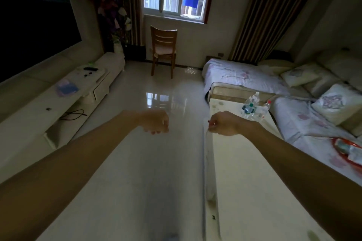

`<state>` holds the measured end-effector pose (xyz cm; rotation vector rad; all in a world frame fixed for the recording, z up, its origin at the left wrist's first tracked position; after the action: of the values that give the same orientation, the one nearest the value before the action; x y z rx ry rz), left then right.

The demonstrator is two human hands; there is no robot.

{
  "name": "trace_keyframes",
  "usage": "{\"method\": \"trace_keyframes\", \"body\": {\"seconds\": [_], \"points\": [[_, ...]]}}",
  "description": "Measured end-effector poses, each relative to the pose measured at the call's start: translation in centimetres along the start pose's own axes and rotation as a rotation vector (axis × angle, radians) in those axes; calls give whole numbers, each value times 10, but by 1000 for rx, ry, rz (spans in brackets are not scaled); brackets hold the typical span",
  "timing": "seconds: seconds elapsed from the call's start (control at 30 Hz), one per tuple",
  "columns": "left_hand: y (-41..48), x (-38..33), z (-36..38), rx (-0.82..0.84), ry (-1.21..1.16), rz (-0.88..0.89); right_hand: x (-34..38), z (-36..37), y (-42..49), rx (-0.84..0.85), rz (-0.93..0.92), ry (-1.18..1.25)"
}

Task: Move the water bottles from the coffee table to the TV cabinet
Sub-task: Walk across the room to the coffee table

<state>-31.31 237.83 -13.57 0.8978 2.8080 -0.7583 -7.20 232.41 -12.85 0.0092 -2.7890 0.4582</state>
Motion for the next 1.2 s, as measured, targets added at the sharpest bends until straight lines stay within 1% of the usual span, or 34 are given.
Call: {"method": "trace_keyframes", "body": {"seconds": [0.23,0.4,0.53,0.7,0.8,0.93,1.0,1.07,1.13,1.2], "points": [[78,56,-40,25,42,11,2,-15,115,8,12,56],[131,111,-76,65,-14,-61,12,-26,213,21,-18,107],[178,152,-106,32,-18,-88,15,-36,283,55,-29,87],[232,192,-140,48,-11,-87,15,-43,352,101,-12,78],[269,221,-155,40,7,-99,14,-45,390,95,-5,104],[328,259,-178,44,44,-22,12,-49,442,111,41,101],[396,305,-215,71,78,62,18,-58,509,104,150,134],[438,332,-260,74,121,128,27,-88,552,68,228,154],[441,330,-263,49,106,169,22,-99,551,49,237,152],[446,331,-260,50,109,195,18,-99,552,78,251,135]]}}
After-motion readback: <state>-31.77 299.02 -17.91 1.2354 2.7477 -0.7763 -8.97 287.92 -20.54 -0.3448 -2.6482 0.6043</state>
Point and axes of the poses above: each hand's wrist, its own y-axis towards the middle knuckle, its own z-axis out of the palm, x = y × z, the point moved 1 cm from there along y, towards the middle knuckle, and after that the axes turned 8 degrees about y, right-handed, at the moved point
